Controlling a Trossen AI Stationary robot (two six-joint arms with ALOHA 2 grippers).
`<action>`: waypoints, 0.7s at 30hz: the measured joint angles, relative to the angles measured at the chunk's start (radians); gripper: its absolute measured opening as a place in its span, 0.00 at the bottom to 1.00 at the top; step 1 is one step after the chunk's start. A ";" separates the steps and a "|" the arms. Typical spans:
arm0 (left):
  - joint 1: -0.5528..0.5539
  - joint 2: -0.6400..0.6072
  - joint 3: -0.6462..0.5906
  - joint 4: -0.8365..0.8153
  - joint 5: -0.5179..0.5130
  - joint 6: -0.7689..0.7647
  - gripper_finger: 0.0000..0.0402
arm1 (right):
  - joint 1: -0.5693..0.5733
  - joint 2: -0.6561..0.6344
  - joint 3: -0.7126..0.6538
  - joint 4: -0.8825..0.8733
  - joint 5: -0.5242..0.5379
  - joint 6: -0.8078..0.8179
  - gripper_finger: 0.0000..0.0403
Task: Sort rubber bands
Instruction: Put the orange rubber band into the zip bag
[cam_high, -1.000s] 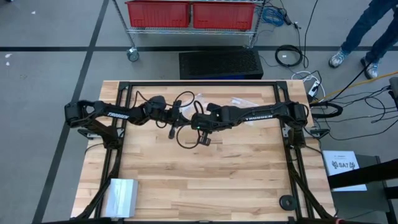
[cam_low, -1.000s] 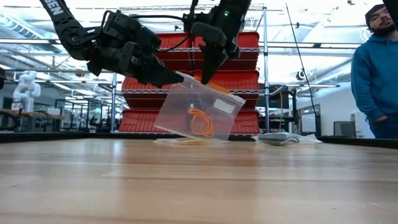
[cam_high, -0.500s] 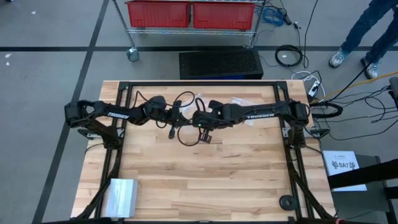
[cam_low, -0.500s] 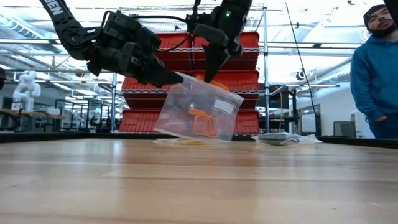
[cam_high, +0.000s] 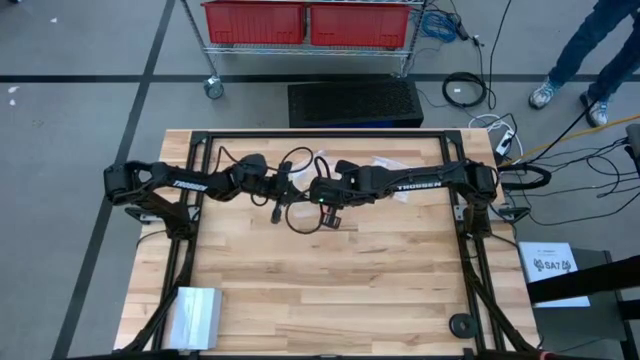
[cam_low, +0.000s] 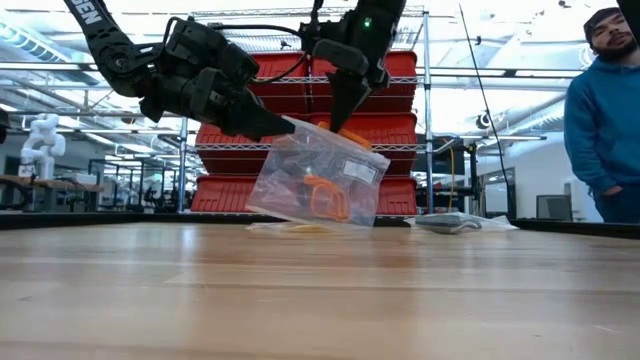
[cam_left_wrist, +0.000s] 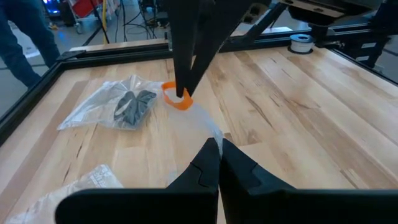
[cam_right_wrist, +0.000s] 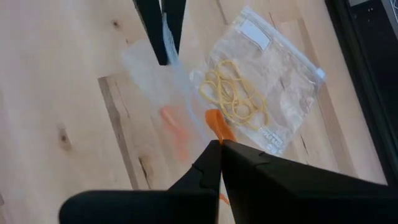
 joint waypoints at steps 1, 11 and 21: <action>0.000 0.000 0.000 0.000 0.000 0.000 0.00 | 0.000 -0.003 0.000 -0.002 0.000 0.000 0.00; 0.000 0.000 0.000 -0.012 0.000 0.003 0.00 | 0.017 -0.097 0.034 0.000 -0.056 0.005 0.00; 0.000 0.000 0.000 -0.008 0.000 0.003 0.00 | 0.019 -0.087 0.019 0.050 -0.144 -0.024 0.00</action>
